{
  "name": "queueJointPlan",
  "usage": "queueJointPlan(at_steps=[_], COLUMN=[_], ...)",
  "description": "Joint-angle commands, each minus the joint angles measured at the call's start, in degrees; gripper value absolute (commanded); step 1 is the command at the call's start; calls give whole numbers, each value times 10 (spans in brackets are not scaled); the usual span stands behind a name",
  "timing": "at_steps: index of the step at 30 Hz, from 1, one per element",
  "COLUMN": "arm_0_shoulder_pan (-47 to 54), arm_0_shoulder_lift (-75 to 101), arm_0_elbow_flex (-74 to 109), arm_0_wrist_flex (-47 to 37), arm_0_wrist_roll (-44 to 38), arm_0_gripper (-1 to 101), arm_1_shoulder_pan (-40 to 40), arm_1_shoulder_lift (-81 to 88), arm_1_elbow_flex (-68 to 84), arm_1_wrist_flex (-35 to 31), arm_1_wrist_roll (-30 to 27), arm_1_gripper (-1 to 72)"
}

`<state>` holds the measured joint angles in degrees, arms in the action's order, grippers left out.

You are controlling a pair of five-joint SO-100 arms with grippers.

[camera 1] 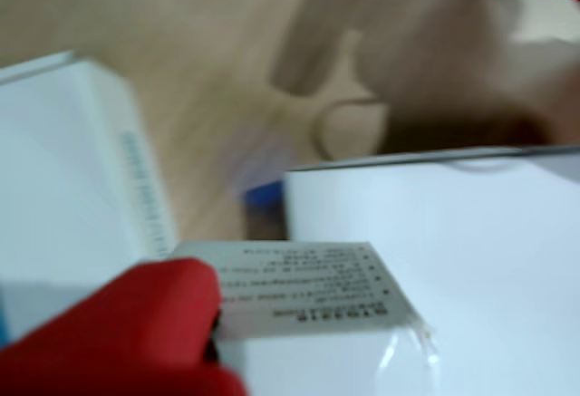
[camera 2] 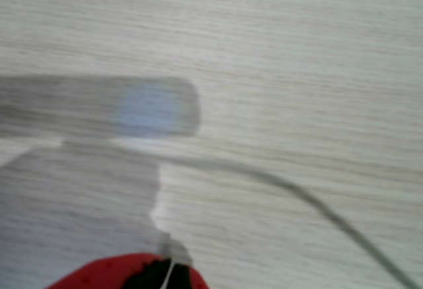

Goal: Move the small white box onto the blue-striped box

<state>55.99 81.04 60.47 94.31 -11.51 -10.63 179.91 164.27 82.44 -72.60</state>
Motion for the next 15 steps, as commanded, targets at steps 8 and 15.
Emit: queueJointPlan(at_steps=[8, 15], arm_0_shoulder_pan=[-181, -232], arm_0_shoulder_lift=[-82, -212], arm_0_elbow_flex=[-102, -166], arm_0_wrist_flex=[12, -11], arm_0_wrist_roll=[91, 130], arm_0_gripper=[117, 150], arm_1_shoulder_pan=[3, 6], arm_1_shoulder_lift=[16, 16], arm_1_elbow_flex=[-9, -9], arm_1_wrist_flex=[14, 14], arm_1_wrist_roll=[-13, -15], arm_1_gripper=[2, 2])
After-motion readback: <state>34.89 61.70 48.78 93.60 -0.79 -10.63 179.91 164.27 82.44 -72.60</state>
